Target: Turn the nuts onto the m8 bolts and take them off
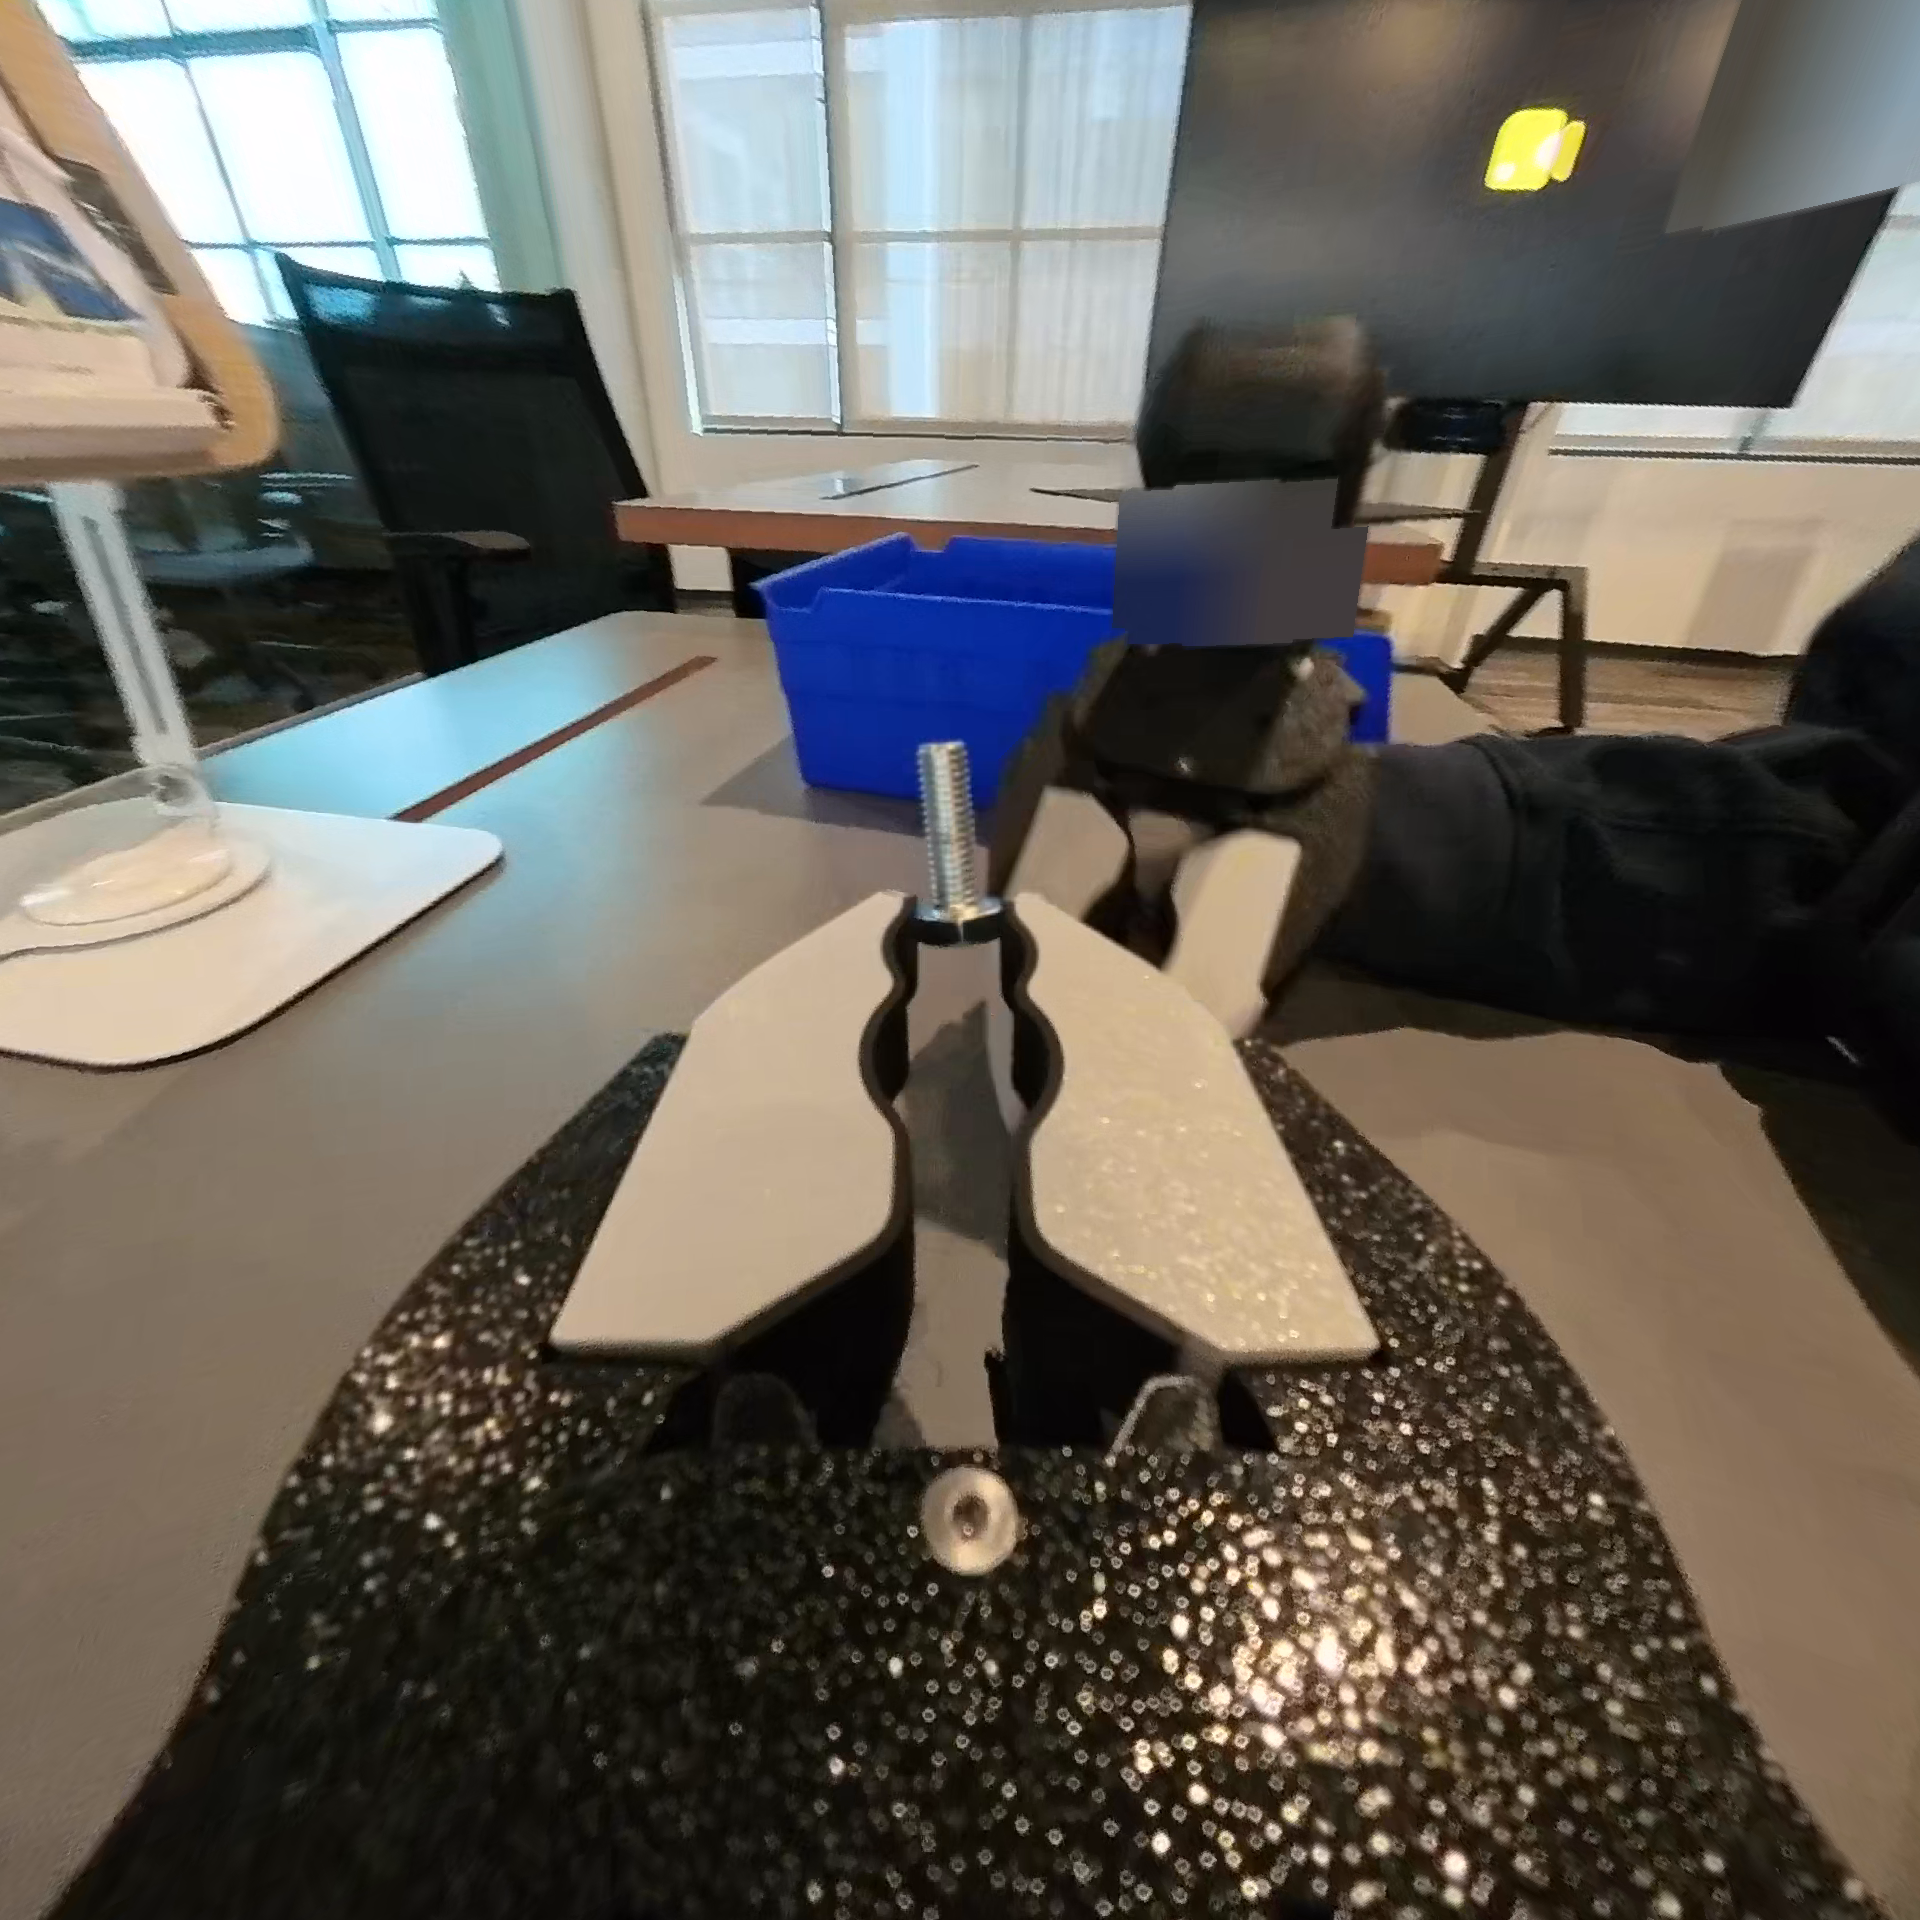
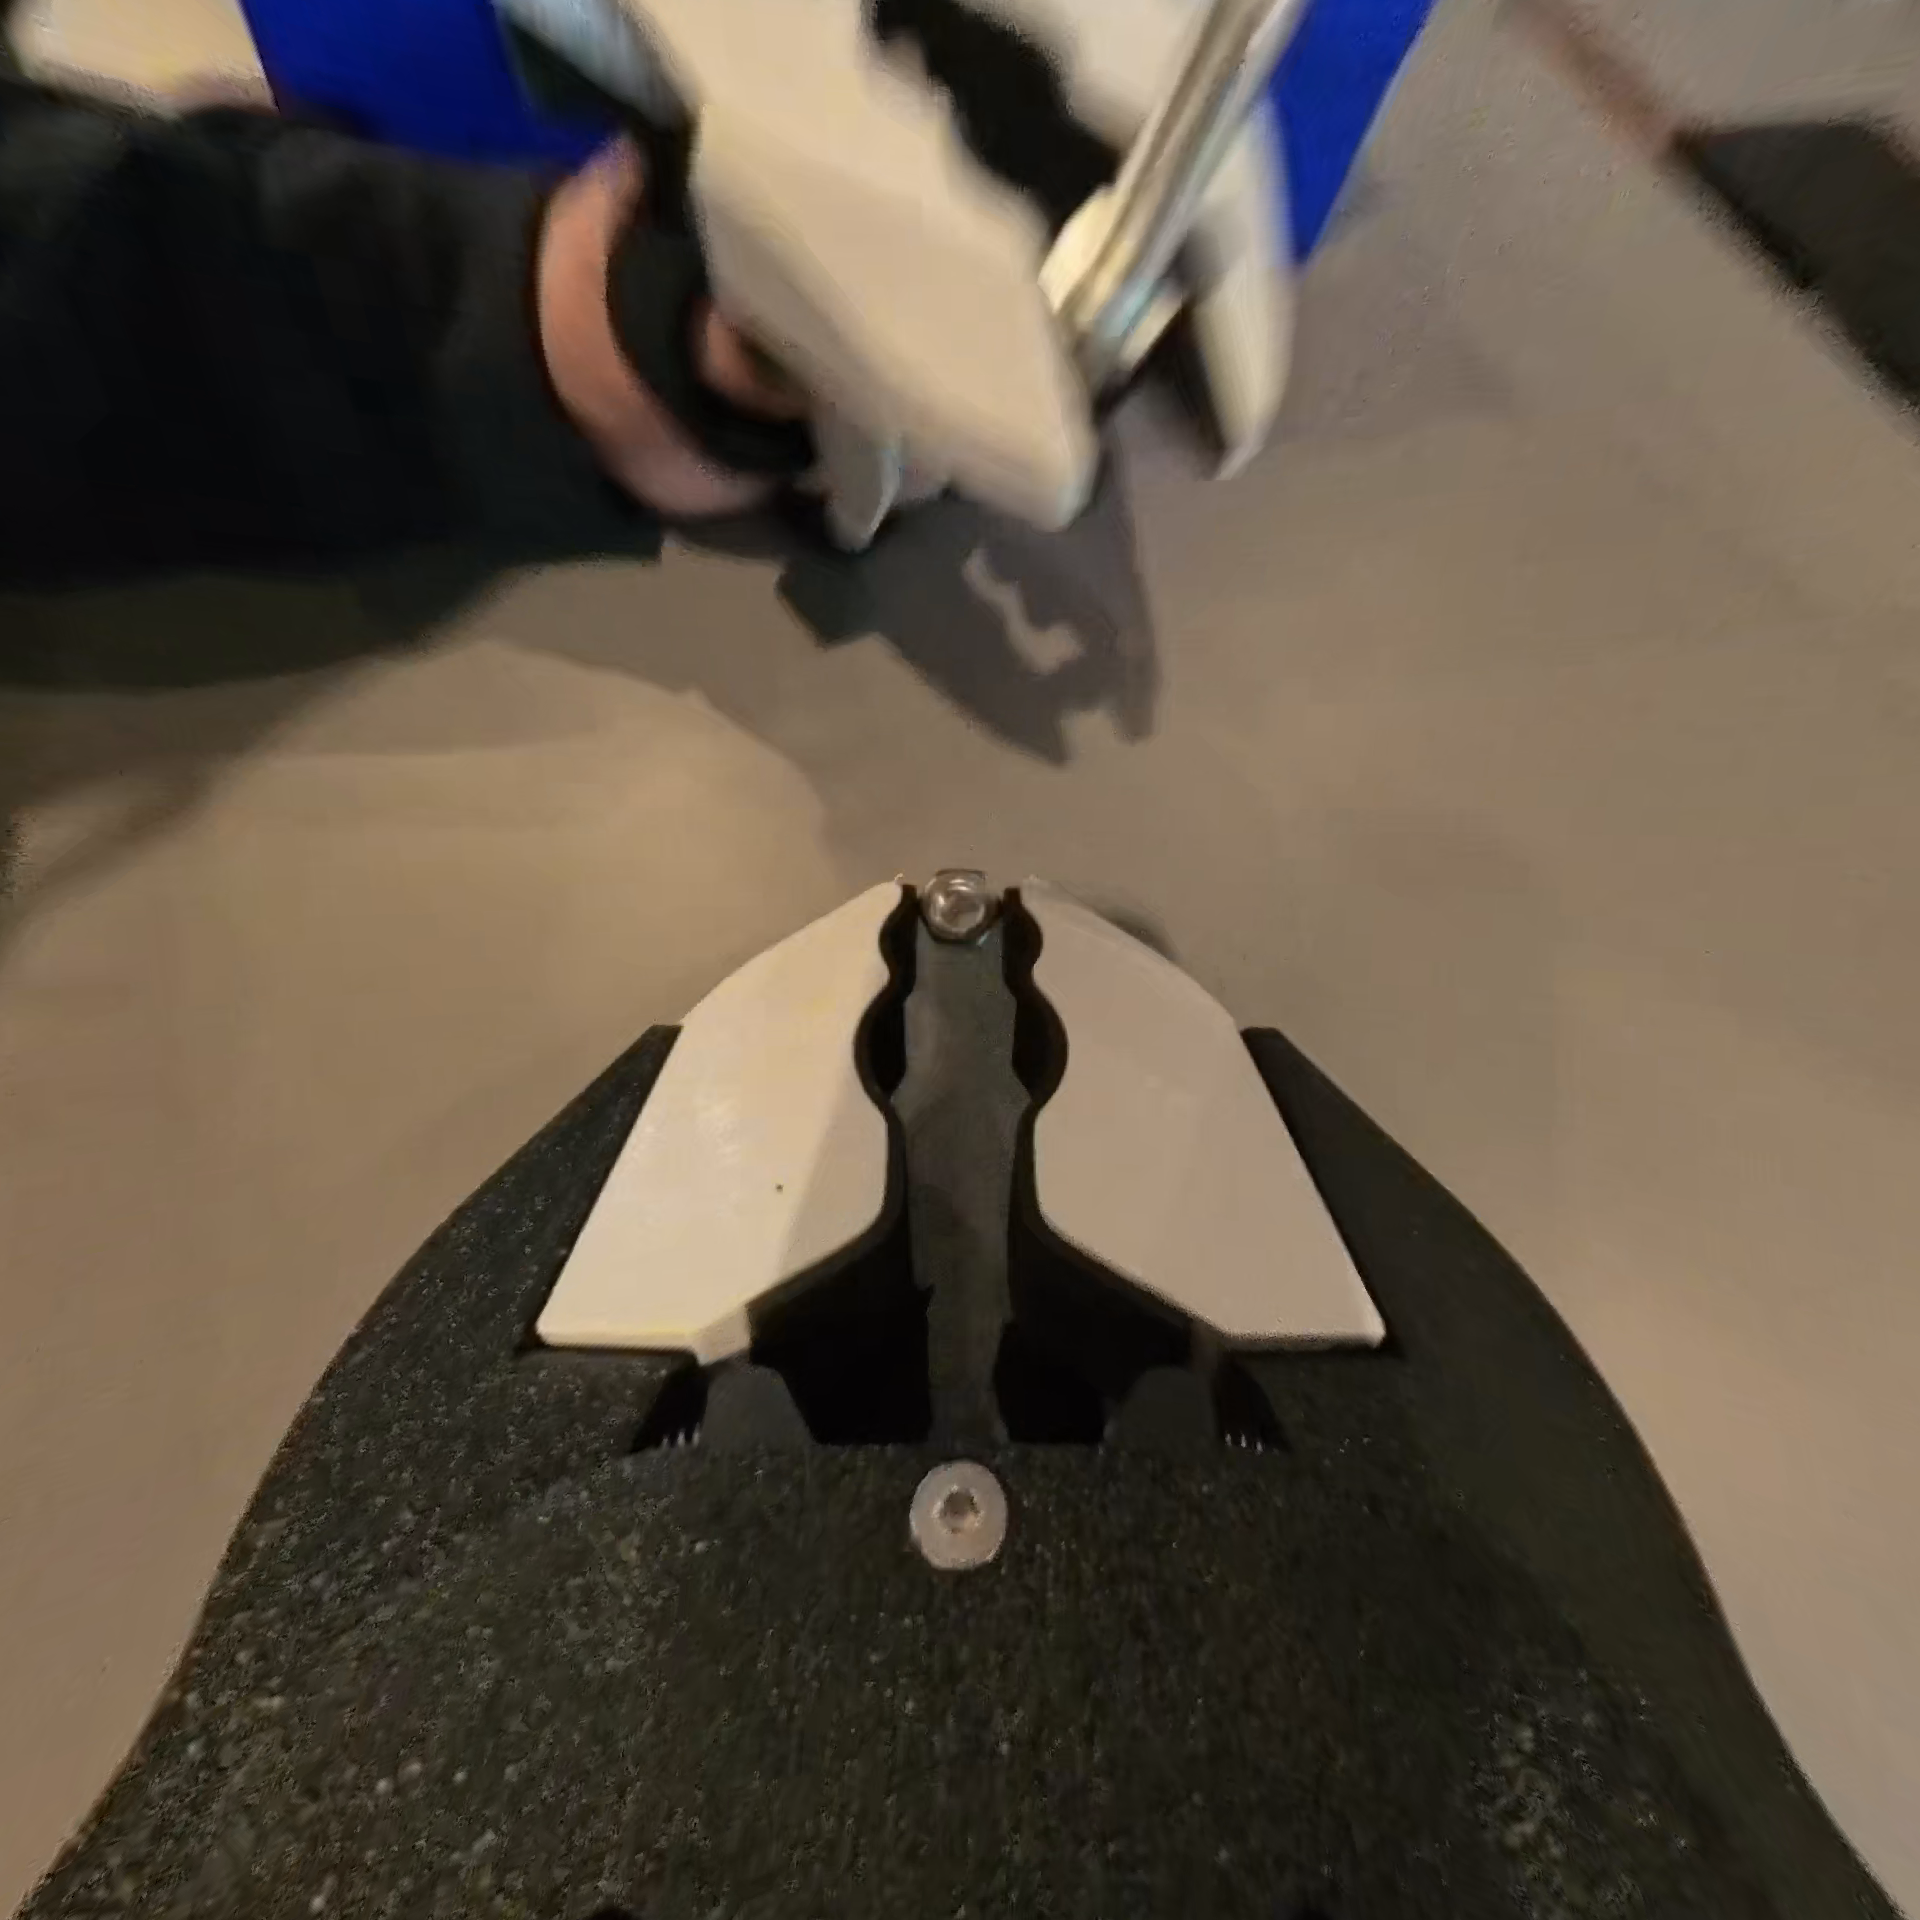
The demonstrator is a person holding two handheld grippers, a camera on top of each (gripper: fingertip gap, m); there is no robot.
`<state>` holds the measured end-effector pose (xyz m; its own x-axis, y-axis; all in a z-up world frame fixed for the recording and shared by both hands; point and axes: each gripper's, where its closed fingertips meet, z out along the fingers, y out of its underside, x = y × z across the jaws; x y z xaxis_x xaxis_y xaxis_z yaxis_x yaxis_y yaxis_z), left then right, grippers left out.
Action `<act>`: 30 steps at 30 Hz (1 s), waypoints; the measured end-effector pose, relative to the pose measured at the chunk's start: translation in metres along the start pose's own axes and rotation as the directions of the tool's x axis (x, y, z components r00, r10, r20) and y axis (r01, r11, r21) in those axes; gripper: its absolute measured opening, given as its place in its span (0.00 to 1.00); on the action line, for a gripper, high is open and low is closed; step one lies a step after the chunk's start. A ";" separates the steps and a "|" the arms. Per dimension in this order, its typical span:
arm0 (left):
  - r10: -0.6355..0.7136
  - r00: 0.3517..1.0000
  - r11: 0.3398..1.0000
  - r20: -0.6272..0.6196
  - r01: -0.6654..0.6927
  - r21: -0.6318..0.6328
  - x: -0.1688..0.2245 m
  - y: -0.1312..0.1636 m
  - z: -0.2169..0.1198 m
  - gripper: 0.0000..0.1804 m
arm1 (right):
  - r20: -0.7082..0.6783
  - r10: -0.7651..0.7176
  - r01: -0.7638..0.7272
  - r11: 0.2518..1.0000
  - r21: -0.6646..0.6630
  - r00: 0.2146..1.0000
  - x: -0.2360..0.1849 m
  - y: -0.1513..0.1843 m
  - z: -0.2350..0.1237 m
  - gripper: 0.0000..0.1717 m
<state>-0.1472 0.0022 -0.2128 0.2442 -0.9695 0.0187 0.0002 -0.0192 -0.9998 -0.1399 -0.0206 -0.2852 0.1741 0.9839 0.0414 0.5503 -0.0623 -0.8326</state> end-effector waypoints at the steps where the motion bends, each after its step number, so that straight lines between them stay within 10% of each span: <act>1: -0.001 1.000 1.000 -0.025 0.000 -0.013 0.004 0.002 0.001 0.08 | -0.019 0.009 -0.007 0.997 0.083 1.000 0.004 -0.012 -0.009 0.09; 8: 0.034 0.985 0.987 -0.167 -0.060 -0.152 0.028 0.020 0.012 0.08 | -0.020 -0.051 0.054 0.889 0.454 0.999 -0.002 -0.067 -0.062 0.09; 30: 0.036 0.950 0.968 -0.310 -0.110 -0.227 0.054 0.033 0.016 0.08 | 0.085 -0.059 0.030 0.950 0.310 0.995 -0.018 -0.054 -0.055 0.09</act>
<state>-0.1186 -0.0470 -0.2445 -0.0682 -0.9975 -0.0167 -0.2467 0.0331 -0.9685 -0.1282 -0.0438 -0.2106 0.0716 0.9965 0.0436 0.2748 0.0223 -0.9613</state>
